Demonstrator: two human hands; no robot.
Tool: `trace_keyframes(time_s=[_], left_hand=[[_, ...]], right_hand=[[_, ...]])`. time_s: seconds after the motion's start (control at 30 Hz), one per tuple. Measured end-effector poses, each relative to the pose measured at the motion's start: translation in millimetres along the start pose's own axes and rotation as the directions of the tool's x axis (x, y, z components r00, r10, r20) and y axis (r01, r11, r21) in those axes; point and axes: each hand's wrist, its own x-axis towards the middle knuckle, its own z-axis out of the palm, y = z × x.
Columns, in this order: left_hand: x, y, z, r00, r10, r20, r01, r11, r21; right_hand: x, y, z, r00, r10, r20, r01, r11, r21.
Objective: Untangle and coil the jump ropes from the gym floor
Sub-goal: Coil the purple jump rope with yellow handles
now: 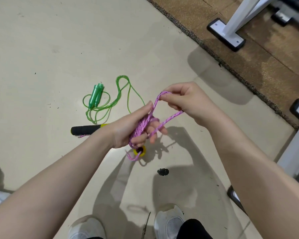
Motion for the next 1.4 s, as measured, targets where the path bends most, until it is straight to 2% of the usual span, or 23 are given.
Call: trace_keyframes(time_s=[0.07, 0.17, 0.2, 0.23, 0.3, 0.33, 0.37, 0.43, 0.5, 0.57, 0.6, 0.63, 0.67, 0.7, 0.73, 0.8, 0.83, 0.9, 0.97, 1.1, 1.2, 1.3, 1.4], left_hand=[[-1.4, 5.6, 9.4, 0.998, -0.016, 0.054, 0.011, 0.996, 0.086], [-1.0, 9.9, 11.7, 0.968, 0.115, -0.223, -0.055, 0.965, 0.258], [-0.6, 8.3, 8.2, 0.945, 0.148, -0.293, -0.065, 0.959, 0.275], [-1.0, 7.1, 5.6, 0.930, 0.153, -0.334, -0.065, 0.963, 0.260], [-0.7, 4.2, 3.4, 0.910, 0.153, -0.385, -0.061, 0.969, 0.240], [-0.1, 2.9, 3.9, 0.901, 0.163, -0.403, -0.058, 0.964, 0.260], [-0.4, 1.9, 5.5, 0.901, 0.166, -0.400, -0.059, 0.962, 0.268], [0.8, -2.4, 6.9, 0.960, 0.107, -0.259, -0.054, 0.977, 0.205], [-1.6, -2.8, 7.5, 0.999, 0.007, 0.045, -0.011, 0.995, 0.100], [-4.0, -1.8, 3.0, 0.927, 0.064, 0.370, -0.054, 0.998, -0.039], [-4.1, 0.8, -1.1, 0.848, 0.175, 0.500, -0.083, 0.976, -0.202], [-4.4, 4.3, -3.9, 0.786, 0.306, 0.537, -0.096, 0.919, -0.383], [-3.7, 7.4, -8.1, 0.786, 0.410, 0.463, -0.141, 0.847, -0.513], [-1.9, 10.2, -11.6, 0.820, 0.477, 0.317, -0.232, 0.783, -0.576], [-0.4, 10.4, -15.2, 0.858, 0.501, 0.112, -0.351, 0.732, -0.584], [5.4, 6.2, -20.9, 0.850, 0.450, -0.274, -0.522, 0.655, -0.545], [9.6, 1.1, -22.6, 0.829, 0.398, -0.393, -0.556, 0.658, -0.507], [15.1, -9.7, -23.3, 0.785, 0.313, -0.535, -0.549, 0.752, -0.365], [17.9, -21.4, -22.0, 0.800, 0.247, -0.547, -0.456, 0.843, -0.285], [15.3, -23.7, -8.3, 0.914, 0.168, -0.369, -0.212, 0.974, -0.080], [5.0, -6.0, 7.9, 0.985, 0.038, -0.168, -0.045, 0.998, -0.039], [-1.8, 6.5, 15.7, 1.000, 0.009, -0.008, -0.010, 0.999, -0.043], [-6.8, 12.6, 17.9, 0.997, 0.065, -0.046, -0.066, 0.998, -0.004]], right_hand=[[3.1, 11.1, 2.4, 0.995, -0.003, -0.103, -0.008, 0.995, -0.098], [3.6, 21.0, 0.4, 0.936, -0.015, -0.352, -0.042, 0.987, -0.155], [3.7, 22.2, -2.2, 0.902, 0.029, -0.432, -0.054, 0.998, -0.045], [3.4, 22.2, -4.9, 0.882, 0.123, -0.454, -0.048, 0.984, 0.172], [-0.2, 19.1, -8.3, 0.909, 0.295, -0.293, -0.051, 0.779, 0.625], [-2.3, 18.1, -9.0, 0.925, 0.324, -0.197, -0.093, 0.697, 0.711], [-2.8, 18.5, -8.4, 0.927, 0.343, -0.152, -0.142, 0.696, 0.704], [1.5, 24.9, -4.0, 0.896, 0.367, -0.251, -0.193, 0.829, 0.525], [7.2, 35.1, 4.0, 0.839, 0.333, -0.429, -0.240, 0.936, 0.257], [9.9, 47.9, 13.9, 0.832, 0.294, -0.470, -0.306, 0.951, 0.052], [8.7, 55.4, 19.1, 0.860, 0.286, -0.422, -0.334, 0.942, -0.042], [5.5, 62.9, 25.1, 0.899, 0.299, -0.320, -0.360, 0.920, -0.151], [0.2, 67.9, 31.2, 0.924, 0.343, -0.169, -0.378, 0.886, -0.269], [-6.0, 70.3, 37.5, 0.910, 0.414, 0.007, -0.382, 0.846, -0.370], [-12.3, 69.8, 43.7, 0.857, 0.485, 0.175, -0.374, 0.818, -0.437], [-21.9, 59.4, 52.7, 0.715, 0.561, 0.416, -0.325, 0.795, -0.513], [-24.5, 50.0, 54.6, 0.672, 0.565, 0.479, -0.282, 0.793, -0.539], [-25.9, 27.3, 53.7, 0.663, 0.505, 0.552, -0.170, 0.821, -0.545], [-25.7, 6.9, 49.3, 0.702, 0.399, 0.590, -0.084, 0.869, -0.488], [-24.4, -14.6, 33.7, 0.848, 0.200, 0.491, -0.041, 0.948, -0.315], [-16.9, -11.2, 18.0, 0.974, 0.056, 0.220, -0.031, 0.992, -0.119], [-10.9, 0.6, 11.1, 0.999, -0.024, -0.026, 0.023, 0.999, -0.022], [-6.3, 16.1, 10.6, 0.986, 0.055, -0.158, -0.033, 0.990, 0.138]])
